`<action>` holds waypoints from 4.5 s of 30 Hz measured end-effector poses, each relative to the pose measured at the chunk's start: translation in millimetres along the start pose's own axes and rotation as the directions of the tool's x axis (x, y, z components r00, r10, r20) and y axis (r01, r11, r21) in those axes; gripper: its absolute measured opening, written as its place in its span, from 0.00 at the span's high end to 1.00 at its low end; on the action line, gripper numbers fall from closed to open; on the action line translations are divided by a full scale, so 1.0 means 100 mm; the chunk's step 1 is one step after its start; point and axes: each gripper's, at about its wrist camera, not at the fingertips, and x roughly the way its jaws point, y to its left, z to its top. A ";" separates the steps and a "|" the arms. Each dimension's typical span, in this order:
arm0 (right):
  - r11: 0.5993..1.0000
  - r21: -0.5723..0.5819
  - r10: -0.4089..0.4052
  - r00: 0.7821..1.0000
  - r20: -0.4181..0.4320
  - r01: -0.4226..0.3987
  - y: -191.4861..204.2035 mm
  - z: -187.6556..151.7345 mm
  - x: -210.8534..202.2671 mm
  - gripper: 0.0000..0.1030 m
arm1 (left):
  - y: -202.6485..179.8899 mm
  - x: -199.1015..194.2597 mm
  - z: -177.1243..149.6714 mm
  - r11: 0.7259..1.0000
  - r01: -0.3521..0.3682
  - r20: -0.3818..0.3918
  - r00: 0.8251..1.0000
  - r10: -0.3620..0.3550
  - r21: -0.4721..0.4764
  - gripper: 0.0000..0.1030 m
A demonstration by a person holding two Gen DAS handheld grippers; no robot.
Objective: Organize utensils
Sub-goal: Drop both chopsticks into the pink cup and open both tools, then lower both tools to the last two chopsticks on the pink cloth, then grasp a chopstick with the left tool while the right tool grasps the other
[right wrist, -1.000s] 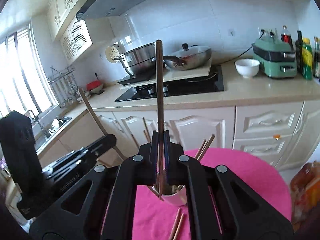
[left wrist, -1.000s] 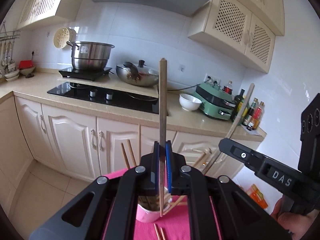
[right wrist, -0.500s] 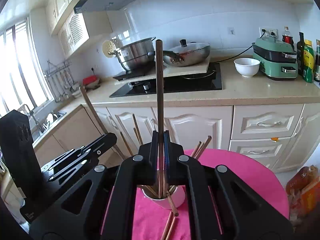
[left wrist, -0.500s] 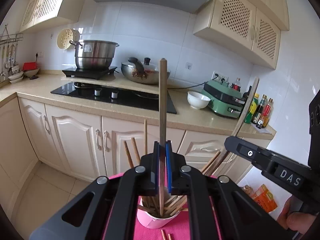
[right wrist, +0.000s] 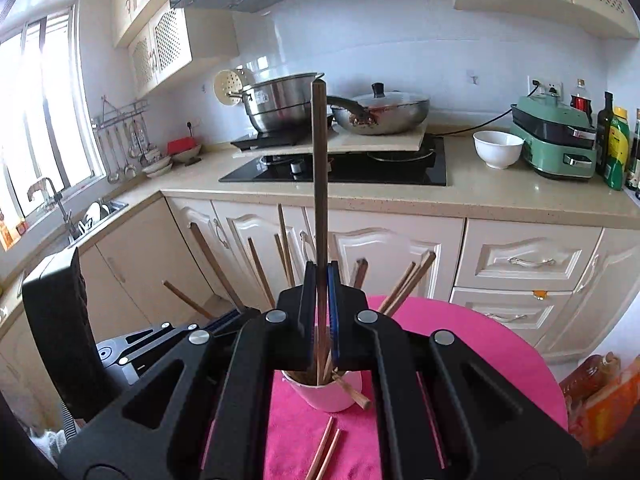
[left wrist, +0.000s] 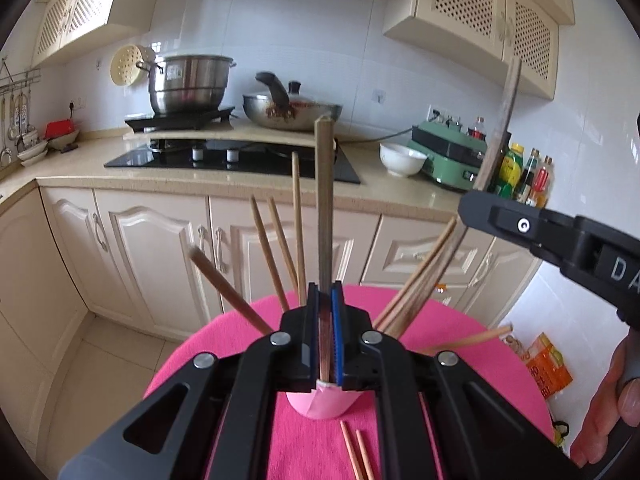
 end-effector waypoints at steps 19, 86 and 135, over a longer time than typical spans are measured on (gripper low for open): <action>0.998 -0.048 -0.055 0.995 -0.085 0.051 0.07 -0.38 0.23 0.94 | 0.04 -0.05 -0.06 1.000 0.012 -0.053 0.999 -0.013 -0.017 0.75; 0.942 0.189 -0.215 0.931 -0.296 0.278 -0.48 -1.62 -0.55 0.56 | -0.32 0.30 -1.41 0.999 0.002 -0.568 0.823 0.028 0.052 0.63; 0.983 0.112 -0.036 0.747 -0.664 0.146 -0.05 -1.89 0.72 0.82 | 0.29 0.23 -1.28 0.986 -0.150 -0.589 0.804 0.079 -0.074 0.94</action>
